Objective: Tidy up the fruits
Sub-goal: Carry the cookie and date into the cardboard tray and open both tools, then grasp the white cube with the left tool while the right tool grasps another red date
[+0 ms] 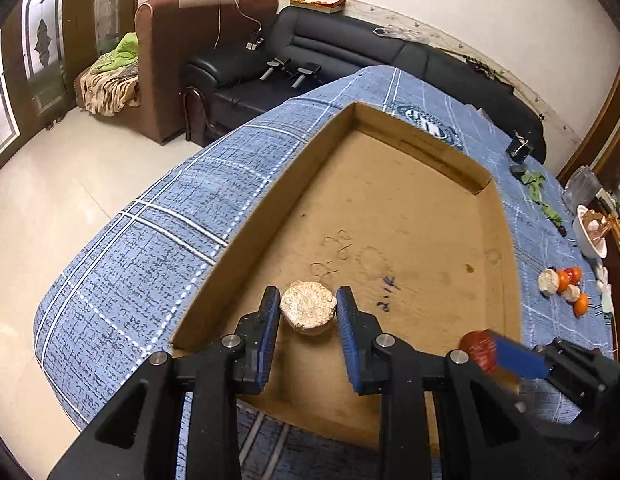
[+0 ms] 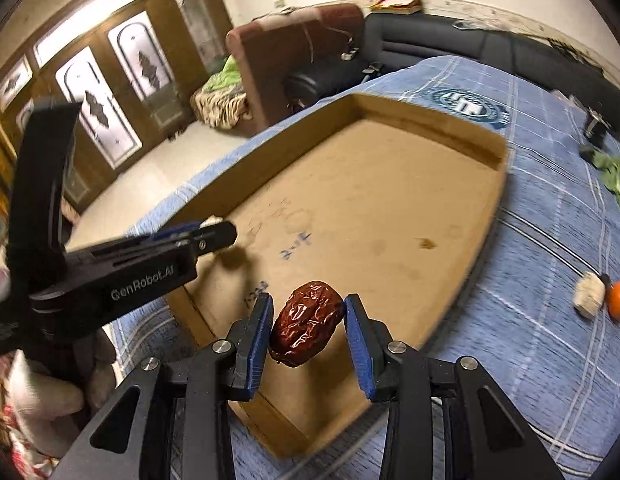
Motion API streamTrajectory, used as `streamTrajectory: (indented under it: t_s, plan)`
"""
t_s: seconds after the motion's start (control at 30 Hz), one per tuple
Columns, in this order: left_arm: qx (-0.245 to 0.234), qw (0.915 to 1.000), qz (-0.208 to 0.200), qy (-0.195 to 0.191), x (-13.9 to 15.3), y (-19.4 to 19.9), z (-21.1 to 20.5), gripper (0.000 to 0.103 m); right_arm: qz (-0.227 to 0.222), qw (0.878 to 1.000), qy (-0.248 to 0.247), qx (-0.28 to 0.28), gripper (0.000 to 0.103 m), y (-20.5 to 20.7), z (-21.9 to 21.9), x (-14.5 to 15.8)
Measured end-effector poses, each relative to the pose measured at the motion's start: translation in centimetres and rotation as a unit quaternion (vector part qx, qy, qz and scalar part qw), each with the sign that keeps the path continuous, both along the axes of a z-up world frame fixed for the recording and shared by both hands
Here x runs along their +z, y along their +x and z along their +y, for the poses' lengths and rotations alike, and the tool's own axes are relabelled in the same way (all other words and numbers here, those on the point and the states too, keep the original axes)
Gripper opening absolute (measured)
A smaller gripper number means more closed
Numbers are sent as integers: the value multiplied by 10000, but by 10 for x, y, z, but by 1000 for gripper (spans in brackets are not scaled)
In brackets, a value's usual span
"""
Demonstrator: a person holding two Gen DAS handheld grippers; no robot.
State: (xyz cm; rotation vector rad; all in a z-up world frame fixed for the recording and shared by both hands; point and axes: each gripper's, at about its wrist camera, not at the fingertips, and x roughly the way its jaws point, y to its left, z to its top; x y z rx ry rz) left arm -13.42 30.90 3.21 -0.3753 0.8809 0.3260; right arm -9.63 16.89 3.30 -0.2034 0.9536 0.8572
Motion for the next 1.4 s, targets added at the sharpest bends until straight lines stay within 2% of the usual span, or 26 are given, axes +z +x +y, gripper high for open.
streamTrajectory:
  t_s: [0.1, 0.23, 0.37, 0.57, 0.77, 0.97, 1.03, 1.07, 1.17, 1.27, 1.4]
  plan:
    - [3, 10000, -32, -87, -3, 0, 4, 29, -28, 9999, -91, 48, 41, -4, 8, -7]
    - [-10, 9999, -121, -121, 1, -3, 4, 42, -74, 9998, -175, 71, 44, -5, 15, -11]
    - [26, 9997, -226, -121, 10, -8, 3, 50, 9, 10000, -73, 63, 48, -4, 14, -10]
    - [116, 9987, -485, -83, 30, -19, 0, 53, -29, 9998, 182, -68, 48, -10, 0, 4]
    - [85, 9972, -740, 48, 53, -26, -14, 56, -268, 9971, 566, -429, 48, -19, -41, 31]
    - [-215, 9955, -919, 106, 71, -26, -46, 59, -346, 9898, 841, -1099, 48, -26, -115, 38]
    - [-405, 9945, -963, 95, 77, -23, -61, 61, -312, 9844, 933, -1459, 48, -25, -154, 39]
    - [-488, 9939, -985, 102, 78, -22, -68, 66, -316, 9813, 975, -1631, 48, -22, -172, 40]
    - [-782, 9915, -1017, 209, 80, -17, -93, 72, -376, 9648, 1043, -2384, 47, -17, -243, 43]
    - [-1071, 9898, -918, 203, 72, -5, -115, 72, -434, 9404, 907, -3249, 47, -17, -319, 41]
    - [-1530, 9861, -642, -23, 51, 19, -149, 72, -397, 9137, 596, -4001, 47, -15, -387, 32]
